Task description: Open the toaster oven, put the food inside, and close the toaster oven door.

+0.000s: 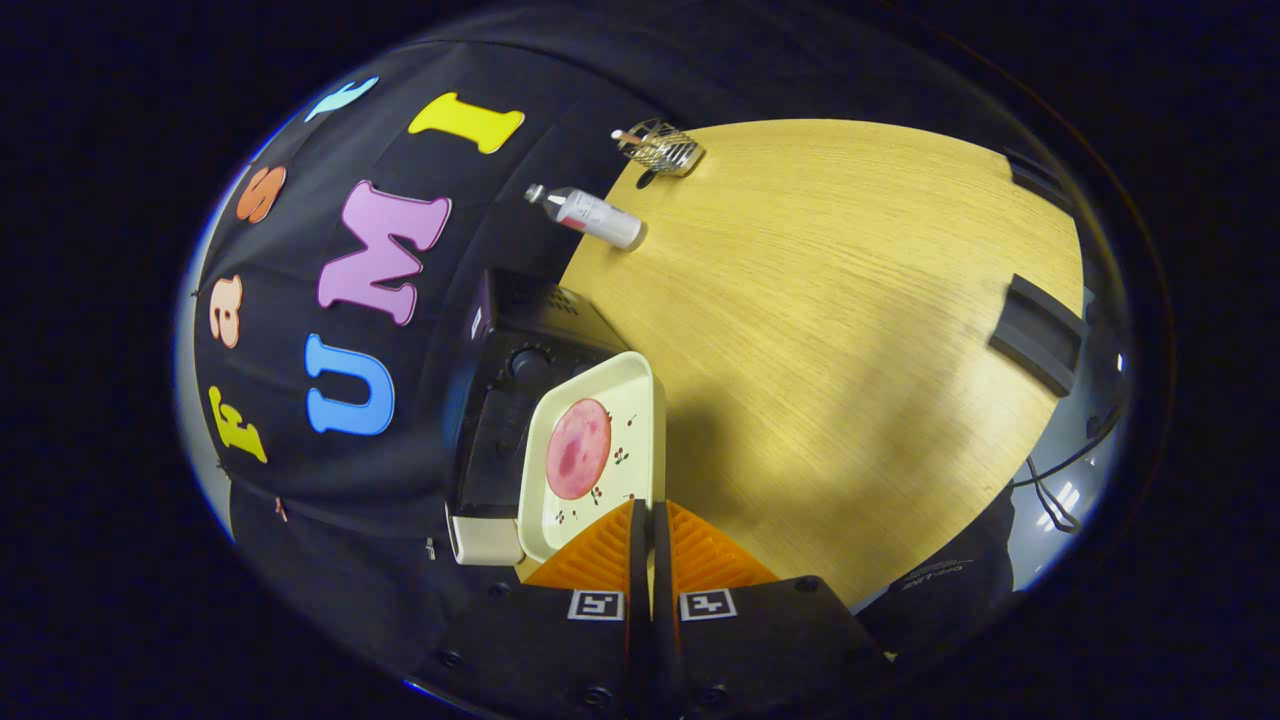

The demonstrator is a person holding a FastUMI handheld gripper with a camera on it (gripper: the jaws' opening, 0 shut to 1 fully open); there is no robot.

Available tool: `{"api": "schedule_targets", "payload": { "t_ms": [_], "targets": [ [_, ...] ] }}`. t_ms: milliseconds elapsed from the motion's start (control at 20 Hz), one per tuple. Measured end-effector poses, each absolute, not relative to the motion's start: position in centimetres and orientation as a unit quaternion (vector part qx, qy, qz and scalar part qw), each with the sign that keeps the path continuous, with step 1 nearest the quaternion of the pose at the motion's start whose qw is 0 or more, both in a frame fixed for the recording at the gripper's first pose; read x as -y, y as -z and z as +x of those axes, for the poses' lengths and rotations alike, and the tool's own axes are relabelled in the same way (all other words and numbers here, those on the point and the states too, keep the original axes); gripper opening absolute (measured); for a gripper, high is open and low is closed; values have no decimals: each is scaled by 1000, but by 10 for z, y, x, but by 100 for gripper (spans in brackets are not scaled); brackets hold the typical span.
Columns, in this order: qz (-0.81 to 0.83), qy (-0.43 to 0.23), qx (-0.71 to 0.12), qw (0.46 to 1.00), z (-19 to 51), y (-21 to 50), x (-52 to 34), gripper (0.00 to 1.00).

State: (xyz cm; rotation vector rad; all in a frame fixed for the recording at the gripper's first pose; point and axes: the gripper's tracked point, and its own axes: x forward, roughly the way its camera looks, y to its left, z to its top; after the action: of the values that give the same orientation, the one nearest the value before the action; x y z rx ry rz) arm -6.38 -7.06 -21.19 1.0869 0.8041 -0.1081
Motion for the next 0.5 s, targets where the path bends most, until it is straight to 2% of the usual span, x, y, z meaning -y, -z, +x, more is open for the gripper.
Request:
{"api": "schedule_targets", "payload": {
  "t_ms": [250,500],
  "targets": [
    [474,10,-388,790,-26,214,12,6],
    [460,0,-387,799,15,226,-30,6]
  ]
}}
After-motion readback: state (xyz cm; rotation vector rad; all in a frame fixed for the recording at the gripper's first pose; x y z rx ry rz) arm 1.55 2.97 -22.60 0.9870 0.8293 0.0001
